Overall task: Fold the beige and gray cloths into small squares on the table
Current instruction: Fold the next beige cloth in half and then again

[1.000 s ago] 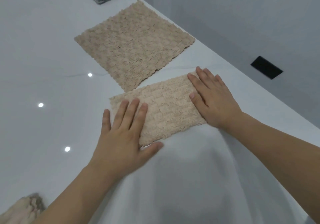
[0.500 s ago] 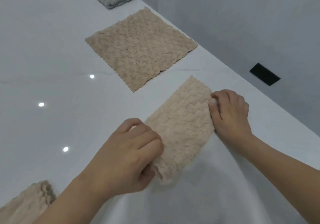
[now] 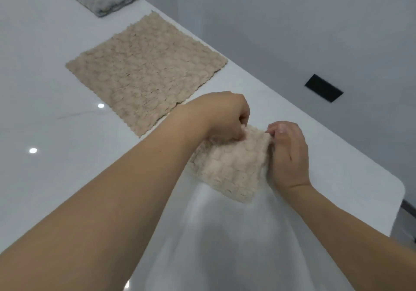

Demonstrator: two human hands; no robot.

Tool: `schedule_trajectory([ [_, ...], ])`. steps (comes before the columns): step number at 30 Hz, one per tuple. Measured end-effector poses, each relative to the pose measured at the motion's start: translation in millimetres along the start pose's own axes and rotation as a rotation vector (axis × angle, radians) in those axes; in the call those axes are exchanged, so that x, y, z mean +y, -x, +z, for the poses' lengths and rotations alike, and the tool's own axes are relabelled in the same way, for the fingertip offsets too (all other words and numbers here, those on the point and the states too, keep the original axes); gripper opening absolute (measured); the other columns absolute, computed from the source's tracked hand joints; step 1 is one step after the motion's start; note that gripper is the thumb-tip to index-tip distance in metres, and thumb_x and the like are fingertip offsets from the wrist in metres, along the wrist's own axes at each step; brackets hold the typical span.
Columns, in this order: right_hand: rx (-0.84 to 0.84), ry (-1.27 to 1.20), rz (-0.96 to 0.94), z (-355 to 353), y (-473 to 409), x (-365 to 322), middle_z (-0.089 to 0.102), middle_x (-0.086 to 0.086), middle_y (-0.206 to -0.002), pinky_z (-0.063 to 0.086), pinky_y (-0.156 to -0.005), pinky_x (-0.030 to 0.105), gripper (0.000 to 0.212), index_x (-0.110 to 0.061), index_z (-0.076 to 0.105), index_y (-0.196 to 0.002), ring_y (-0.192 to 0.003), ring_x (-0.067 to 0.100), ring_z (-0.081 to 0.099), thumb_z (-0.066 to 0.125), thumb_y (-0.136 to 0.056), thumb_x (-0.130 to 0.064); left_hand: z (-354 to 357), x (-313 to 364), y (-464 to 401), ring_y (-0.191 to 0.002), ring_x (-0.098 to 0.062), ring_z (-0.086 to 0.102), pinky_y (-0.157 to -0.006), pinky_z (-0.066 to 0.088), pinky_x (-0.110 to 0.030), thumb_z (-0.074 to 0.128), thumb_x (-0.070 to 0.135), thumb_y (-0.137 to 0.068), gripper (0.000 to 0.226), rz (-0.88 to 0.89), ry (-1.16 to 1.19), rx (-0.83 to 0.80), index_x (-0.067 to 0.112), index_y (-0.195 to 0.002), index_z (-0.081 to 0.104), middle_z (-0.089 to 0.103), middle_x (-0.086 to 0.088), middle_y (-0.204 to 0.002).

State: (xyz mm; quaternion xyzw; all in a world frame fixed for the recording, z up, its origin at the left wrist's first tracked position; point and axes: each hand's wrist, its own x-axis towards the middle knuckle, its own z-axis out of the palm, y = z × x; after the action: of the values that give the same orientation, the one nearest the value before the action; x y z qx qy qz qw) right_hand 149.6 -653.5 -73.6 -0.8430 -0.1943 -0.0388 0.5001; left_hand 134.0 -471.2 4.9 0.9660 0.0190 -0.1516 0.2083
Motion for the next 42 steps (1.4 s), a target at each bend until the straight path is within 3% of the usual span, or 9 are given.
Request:
schedule_trajectory([
  [7, -0.107, 0.313, 0.008, 2, -5, 3, 0.051, -0.012, -0.09, 0.032, -0.082, 0.028, 0.021, -0.022, 0.051, -0.078, -0.086, 0.009, 0.042, 0.049, -0.085, -0.041, 18, -25, 11, -0.082, 0.006, 0.057, -0.066, 0.04, -0.005, 0.075, 0.037, -0.081, 0.015, -0.074, 0.4, 0.166, 0.031, -0.094, 0.071, 0.065, 0.018, -0.092],
  [12, -0.063, 0.212, 0.03, 1, -4, 3, 0.047, -0.012, -0.089, 0.038, -0.084, 0.034, 0.014, -0.017, 0.048, -0.08, -0.086, 0.013, 0.046, 0.049, -0.091, -0.026, 39, -46, 36, -0.075, -0.01, 0.063, -0.079, 0.051, -0.03, 0.071, 0.024, -0.086, 0.017, -0.247, 0.903, 0.324, 0.028, -0.102, 0.069, 0.065, 0.007, -0.083],
  [16, -0.055, 0.187, 0.048, 1, -4, 1, 0.049, -0.012, -0.079, 0.044, -0.078, 0.047, 0.014, -0.016, 0.048, -0.082, -0.078, 0.017, 0.047, 0.05, -0.094, -0.023, 52, -43, 33, -0.067, -0.002, 0.053, -0.067, 0.044, -0.017, 0.067, 0.028, -0.09, 0.005, -0.302, 0.793, 0.436, 0.029, -0.095, 0.067, 0.058, 0.011, -0.078],
  [23, -0.107, 0.167, 0.152, -1, -9, -11, 0.055, -0.011, -0.075, 0.045, -0.085, 0.048, 0.015, -0.019, 0.052, -0.077, -0.079, 0.014, 0.051, 0.053, -0.091, -0.027, 70, -48, 35, -0.071, 0.003, 0.056, -0.069, 0.043, -0.009, 0.072, 0.03, -0.087, 0.012, -0.261, 0.789, 0.574, 0.032, -0.099, 0.07, 0.065, 0.013, -0.083],
  [27, -0.33, 0.316, 0.272, -2, -44, -34, 0.06, -0.004, -0.084, 0.047, -0.083, 0.043, 0.034, -0.018, 0.053, -0.081, -0.082, 0.019, 0.056, 0.038, -0.095, -0.045, 72, -46, 32, -0.072, 0.001, 0.056, -0.069, 0.043, -0.01, 0.072, 0.03, -0.086, 0.016, -0.249, 0.715, 0.595, 0.029, -0.102, 0.071, 0.065, 0.013, -0.082],
  [30, -0.435, 0.695, 0.029, 17, -54, -38, 0.052, 0.002, -0.097, 0.038, -0.082, 0.04, 0.04, -0.016, 0.054, -0.094, -0.091, 0.026, 0.05, 0.028, -0.1, -0.046, 70, -45, 32, -0.073, 0.0, 0.058, -0.072, 0.047, -0.016, 0.073, 0.03, -0.086, 0.016, -0.239, 0.709, 0.599, 0.028, -0.102, 0.071, 0.067, 0.013, -0.082],
  [36, -0.137, 0.714, -0.128, 42, -32, -3, 0.048, -0.002, -0.088, 0.029, -0.072, 0.035, 0.034, -0.02, 0.053, -0.085, -0.079, 0.022, 0.042, 0.04, -0.097, -0.049, 67, -45, 32, -0.071, -0.002, 0.06, -0.072, 0.049, -0.019, 0.074, 0.027, -0.085, 0.013, -0.266, 0.818, 0.568, 0.029, -0.098, 0.072, 0.067, 0.01, -0.079],
  [39, -0.132, 0.689, -0.119, 42, -34, -3, 0.046, -0.005, -0.087, 0.031, -0.074, 0.035, 0.032, -0.022, 0.051, -0.083, -0.079, 0.02, 0.04, 0.04, -0.097, -0.049, 57, -48, 40, -0.065, -0.012, 0.057, -0.067, 0.049, -0.025, 0.07, 0.023, -0.09, 0.016, -0.258, 0.977, 0.478, 0.029, -0.105, 0.069, 0.059, -0.013, -0.071],
  [42, -0.158, 0.668, -0.101, 42, -34, -5, 0.049, -0.003, -0.09, 0.034, -0.078, 0.037, 0.033, -0.022, 0.051, -0.084, -0.082, 0.022, 0.042, 0.038, -0.098, -0.049, 48, -51, 62, -0.067, -0.022, 0.056, -0.07, 0.047, -0.029, 0.062, 0.021, -0.095, 0.034, -0.265, 1.094, 0.295, 0.035, -0.126, 0.059, 0.051, -0.014, -0.067],
])
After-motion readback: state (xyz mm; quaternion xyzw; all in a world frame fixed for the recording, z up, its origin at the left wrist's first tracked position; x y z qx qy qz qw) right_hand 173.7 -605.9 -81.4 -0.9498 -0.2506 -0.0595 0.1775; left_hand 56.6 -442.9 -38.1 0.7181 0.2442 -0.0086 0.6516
